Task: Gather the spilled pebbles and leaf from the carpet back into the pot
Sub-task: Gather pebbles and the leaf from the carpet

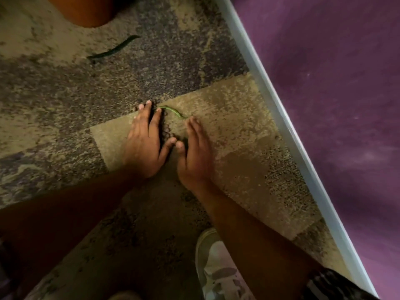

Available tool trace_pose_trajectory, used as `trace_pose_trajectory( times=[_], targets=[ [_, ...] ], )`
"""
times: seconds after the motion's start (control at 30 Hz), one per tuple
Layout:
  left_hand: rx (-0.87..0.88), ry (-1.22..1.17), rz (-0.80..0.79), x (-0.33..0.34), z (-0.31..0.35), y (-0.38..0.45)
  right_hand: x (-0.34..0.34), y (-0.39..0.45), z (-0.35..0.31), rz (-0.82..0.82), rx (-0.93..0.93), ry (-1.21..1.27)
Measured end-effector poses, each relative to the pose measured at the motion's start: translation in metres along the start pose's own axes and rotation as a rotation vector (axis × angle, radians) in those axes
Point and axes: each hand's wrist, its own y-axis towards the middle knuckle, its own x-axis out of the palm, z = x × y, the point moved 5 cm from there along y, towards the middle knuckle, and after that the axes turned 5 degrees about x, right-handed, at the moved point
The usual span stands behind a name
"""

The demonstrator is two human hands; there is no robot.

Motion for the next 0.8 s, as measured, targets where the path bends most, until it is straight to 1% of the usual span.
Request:
trace_pose_trajectory(
  times=[0.03,0.07,0.13,0.17,0.2,0.27,0.33,0.37,0.43,0.5,0.57,0.67,0.73,0.77,0.8],
  targets=[
    [0.012,0.008,0.001,0.000,-0.002,0.001,-0.013,0.006,0.011,0.077,0.021,-0.040],
    [0.023,0.015,0.002,0.000,-0.004,0.001,-0.028,0.012,0.027,0.173,0.107,-0.092],
    [0.041,0.003,0.004,0.000,-0.006,0.003,-0.060,0.021,0.075,0.349,0.368,-0.146],
    [0.041,-0.008,0.010,-0.001,-0.007,0.003,-0.072,0.023,0.098,0.375,0.460,-0.176],
    [0.035,-0.015,0.019,-0.003,-0.008,0.003,-0.081,0.025,0.118,0.361,0.507,-0.229],
    [0.028,-0.018,0.027,-0.004,-0.008,0.003,-0.090,0.028,0.146,0.306,0.513,-0.344],
    [0.028,-0.021,0.031,-0.004,-0.008,0.004,-0.091,0.031,0.154,0.263,0.464,-0.375],
    [0.029,-0.020,0.035,-0.005,-0.008,0.005,-0.090,0.033,0.150,0.255,0.413,-0.347],
    [0.035,-0.018,0.042,-0.005,-0.009,0.005,-0.084,0.036,0.131,0.250,0.276,-0.250],
    [0.040,-0.024,0.045,-0.004,-0.009,0.004,-0.070,0.034,0.108,0.199,0.108,-0.202],
    [0.043,-0.031,0.050,-0.004,-0.010,0.004,-0.051,0.031,0.089,0.145,-0.014,-0.160],
    [0.032,-0.043,0.063,-0.005,-0.012,0.003,-0.026,0.029,0.060,0.074,-0.106,-0.046],
    [0.025,-0.070,0.075,-0.005,-0.011,0.002,-0.016,0.029,0.040,0.000,-0.209,0.005],
    [0.020,-0.099,0.080,-0.006,-0.011,0.002,-0.014,0.031,0.031,-0.014,-0.256,0.006],
    [0.015,-0.141,0.083,-0.007,-0.011,0.002,-0.015,0.034,0.026,0.009,-0.266,-0.013]
  ],
)
